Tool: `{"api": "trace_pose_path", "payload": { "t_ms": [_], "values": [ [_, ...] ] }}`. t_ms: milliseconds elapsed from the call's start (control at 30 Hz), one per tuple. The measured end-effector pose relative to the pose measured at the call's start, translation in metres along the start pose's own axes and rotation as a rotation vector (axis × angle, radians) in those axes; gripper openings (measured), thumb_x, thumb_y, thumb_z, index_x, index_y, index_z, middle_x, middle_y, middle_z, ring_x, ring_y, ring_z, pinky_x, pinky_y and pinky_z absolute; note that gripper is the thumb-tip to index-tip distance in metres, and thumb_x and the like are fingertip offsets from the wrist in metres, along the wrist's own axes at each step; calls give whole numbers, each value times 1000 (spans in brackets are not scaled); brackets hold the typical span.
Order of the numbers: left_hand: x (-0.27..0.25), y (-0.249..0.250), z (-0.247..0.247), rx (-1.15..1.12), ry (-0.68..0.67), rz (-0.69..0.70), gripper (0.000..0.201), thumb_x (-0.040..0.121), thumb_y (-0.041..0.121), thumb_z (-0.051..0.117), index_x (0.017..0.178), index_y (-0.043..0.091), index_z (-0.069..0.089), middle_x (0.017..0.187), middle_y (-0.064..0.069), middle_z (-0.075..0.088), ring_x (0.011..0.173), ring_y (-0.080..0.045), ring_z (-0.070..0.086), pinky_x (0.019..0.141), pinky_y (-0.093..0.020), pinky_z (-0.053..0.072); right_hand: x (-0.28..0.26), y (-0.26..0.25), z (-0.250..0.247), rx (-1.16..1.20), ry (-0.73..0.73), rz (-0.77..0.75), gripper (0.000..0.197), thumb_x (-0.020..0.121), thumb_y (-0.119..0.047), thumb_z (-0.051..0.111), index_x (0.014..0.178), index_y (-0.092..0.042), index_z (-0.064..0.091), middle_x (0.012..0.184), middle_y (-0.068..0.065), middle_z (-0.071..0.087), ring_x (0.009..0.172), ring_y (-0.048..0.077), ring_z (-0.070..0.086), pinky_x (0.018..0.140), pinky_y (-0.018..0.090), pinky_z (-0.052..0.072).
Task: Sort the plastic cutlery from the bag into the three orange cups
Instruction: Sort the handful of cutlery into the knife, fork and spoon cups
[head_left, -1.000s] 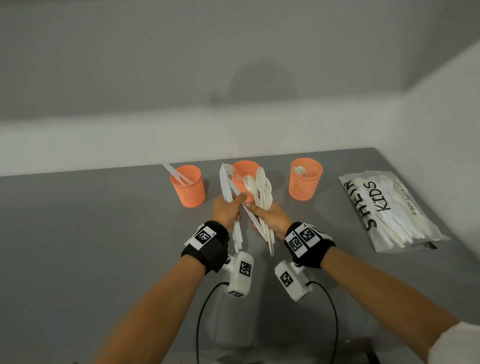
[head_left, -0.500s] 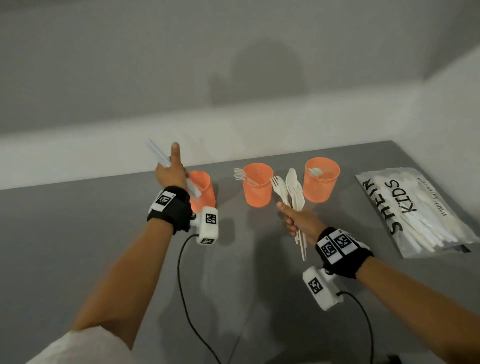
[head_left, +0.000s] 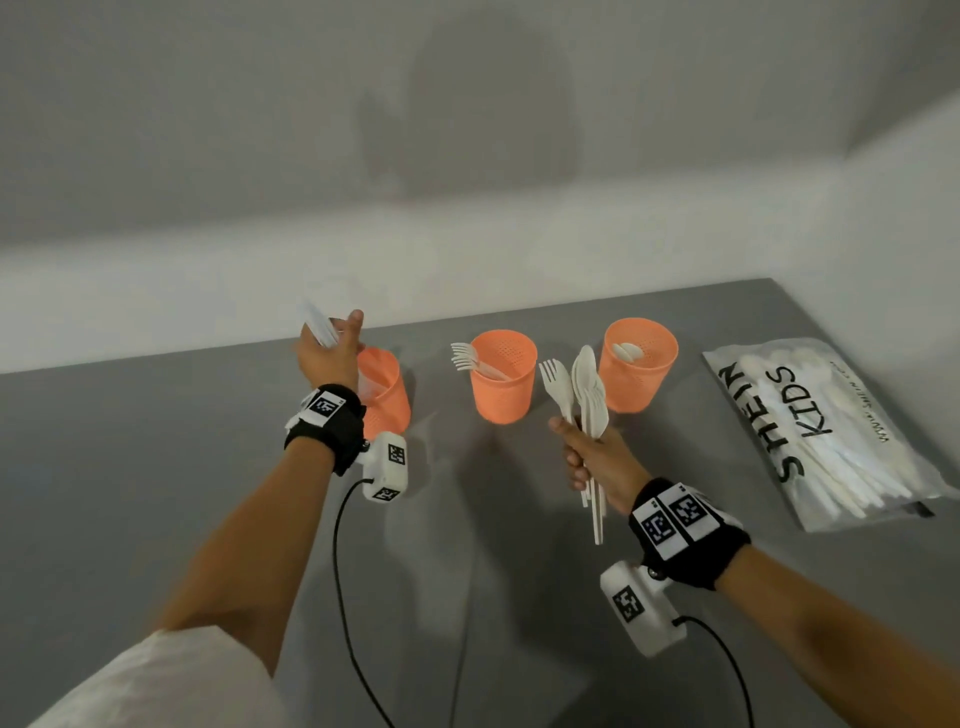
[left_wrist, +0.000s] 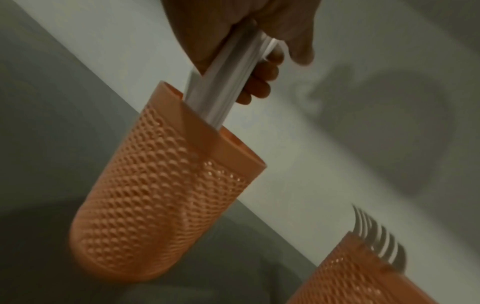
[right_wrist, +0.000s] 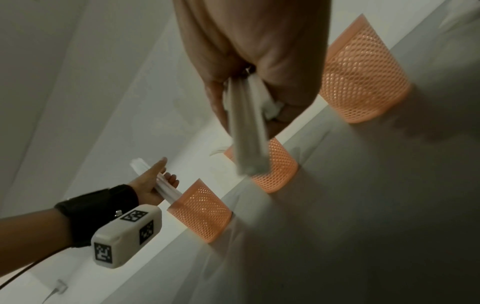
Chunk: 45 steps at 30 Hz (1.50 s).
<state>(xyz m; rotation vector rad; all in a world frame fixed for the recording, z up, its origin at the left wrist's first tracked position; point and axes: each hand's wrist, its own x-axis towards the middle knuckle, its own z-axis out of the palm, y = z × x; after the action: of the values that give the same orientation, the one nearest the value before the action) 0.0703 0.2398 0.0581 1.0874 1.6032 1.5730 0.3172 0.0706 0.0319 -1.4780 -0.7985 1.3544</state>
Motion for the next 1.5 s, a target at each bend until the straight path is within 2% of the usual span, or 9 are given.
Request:
{"api": "trace_pose_path", "payload": {
  "t_ms": [100,300,433,533,667,1000,1267,1400,1500],
  "values": [
    [-2,-5,-2,83,-34,24,18,78,17,70,85,20,54,76,5,57,74,-14,60,75,-29,50,0,1,8,-5,-17,-1,24,92,-25,57,72,-16,46,46,-4,38,33,6,33,38,20,33],
    [-18,17,-16,197,-23,223,42,84,27,65,120,8,54,118,0,53,110,-8,49,97,-18,35,-1,-3,28,41,-43,3,26,93,-21,56,70,-15,45,46,-2,38,31,6,33,36,19,34],
    [-54,30,-25,114,-69,357,28,86,17,60,111,4,58,100,4,55,87,7,52,82,-10,41,-5,-3,40,57,-99,3,28,93,-22,55,69,-15,43,45,-4,38,31,6,34,36,18,34],
    [-94,20,-23,80,-287,202,16,85,16,56,91,3,62,71,-4,59,61,-1,55,63,-16,44,-11,-1,52,108,-145,51,26,93,-22,54,71,-14,46,43,-6,41,32,6,36,37,17,35],
    [-139,0,-16,114,-520,-51,10,93,8,51,95,3,60,68,1,58,43,5,53,44,-11,40,-21,1,62,115,-245,65,15,95,-25,51,94,-11,56,45,-7,47,33,5,39,38,17,37],
    [-172,12,-13,-7,-477,-55,28,93,0,48,68,14,50,63,-1,55,47,4,56,52,-10,42,-44,5,59,103,-331,91,24,96,-33,47,113,-22,60,64,1,55,39,5,39,41,17,38],
    [-151,39,-17,-360,-237,-329,18,100,18,26,90,15,41,63,-3,46,49,-13,48,45,-20,42,-48,7,45,37,-227,56,20,97,-29,44,111,-25,57,74,3,62,33,3,38,37,15,37],
    [-165,51,-25,-113,-446,-246,23,94,34,49,76,22,43,39,12,35,29,-1,29,32,-13,21,-44,14,41,-139,1,-49,16,95,-12,44,103,-14,57,60,1,48,34,4,35,36,16,32],
    [-197,54,-22,41,-623,-159,21,87,16,62,69,15,53,29,13,43,25,0,38,32,-10,26,-39,19,43,-341,146,-178,24,88,-6,49,110,-7,59,69,-2,55,59,15,50,56,26,41]
  ]
}}
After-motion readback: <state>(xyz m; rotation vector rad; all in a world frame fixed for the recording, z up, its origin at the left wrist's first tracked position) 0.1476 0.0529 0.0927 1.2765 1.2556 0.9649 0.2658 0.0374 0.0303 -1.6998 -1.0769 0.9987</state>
